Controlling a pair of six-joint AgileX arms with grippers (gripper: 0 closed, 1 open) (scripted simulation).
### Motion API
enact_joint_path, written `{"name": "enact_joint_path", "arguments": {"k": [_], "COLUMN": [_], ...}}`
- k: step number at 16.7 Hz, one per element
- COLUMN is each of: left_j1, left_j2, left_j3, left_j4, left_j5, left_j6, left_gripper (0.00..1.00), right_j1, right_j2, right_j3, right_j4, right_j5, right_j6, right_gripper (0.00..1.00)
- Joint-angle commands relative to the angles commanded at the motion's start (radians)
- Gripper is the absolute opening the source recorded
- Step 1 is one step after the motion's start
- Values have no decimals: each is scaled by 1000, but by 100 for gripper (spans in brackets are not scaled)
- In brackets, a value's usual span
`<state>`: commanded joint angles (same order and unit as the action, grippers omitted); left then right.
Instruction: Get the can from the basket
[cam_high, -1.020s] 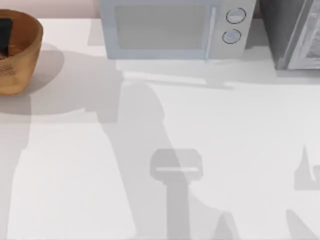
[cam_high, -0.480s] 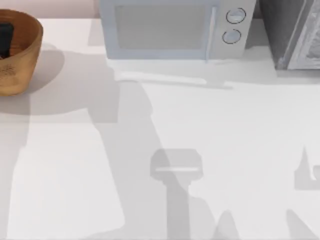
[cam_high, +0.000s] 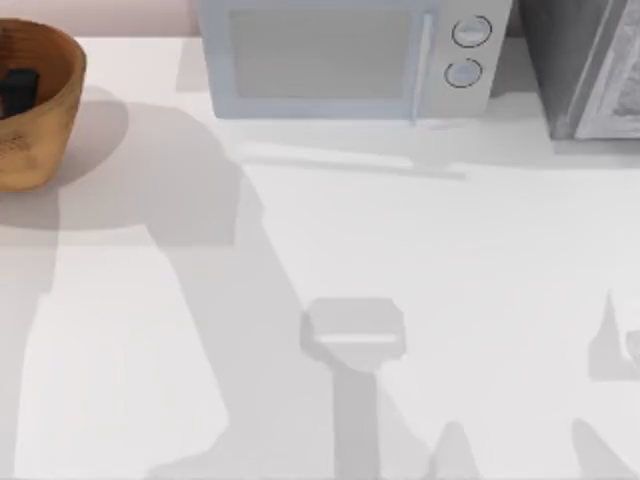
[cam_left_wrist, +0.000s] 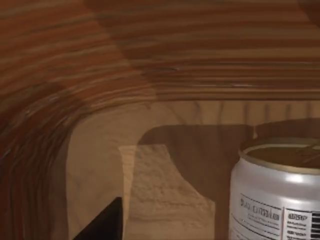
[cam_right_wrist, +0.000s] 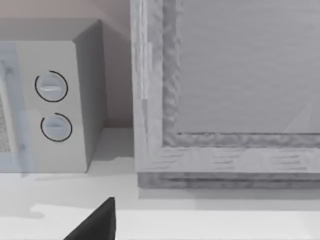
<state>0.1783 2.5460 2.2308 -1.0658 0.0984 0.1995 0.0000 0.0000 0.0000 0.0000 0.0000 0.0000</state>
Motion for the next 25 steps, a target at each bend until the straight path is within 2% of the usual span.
{"name": "enact_joint_path", "arguments": {"k": [3, 16, 25], "left_j1": [0, 0, 2], "left_j2": [0, 0, -38], "left_j3": [0, 0, 1], "left_j4": [0, 0, -2], "left_j5": [0, 0, -3], "left_j6": [0, 0, -5], "left_gripper": [100, 2, 0], "right_j1": [0, 0, 0], "right_j2": [0, 0, 0], "right_j3": [0, 0, 0], "right_j4": [0, 0, 0], "right_j5": [0, 0, 0], "right_j6": [0, 0, 0], "right_gripper": [100, 100, 100]}}
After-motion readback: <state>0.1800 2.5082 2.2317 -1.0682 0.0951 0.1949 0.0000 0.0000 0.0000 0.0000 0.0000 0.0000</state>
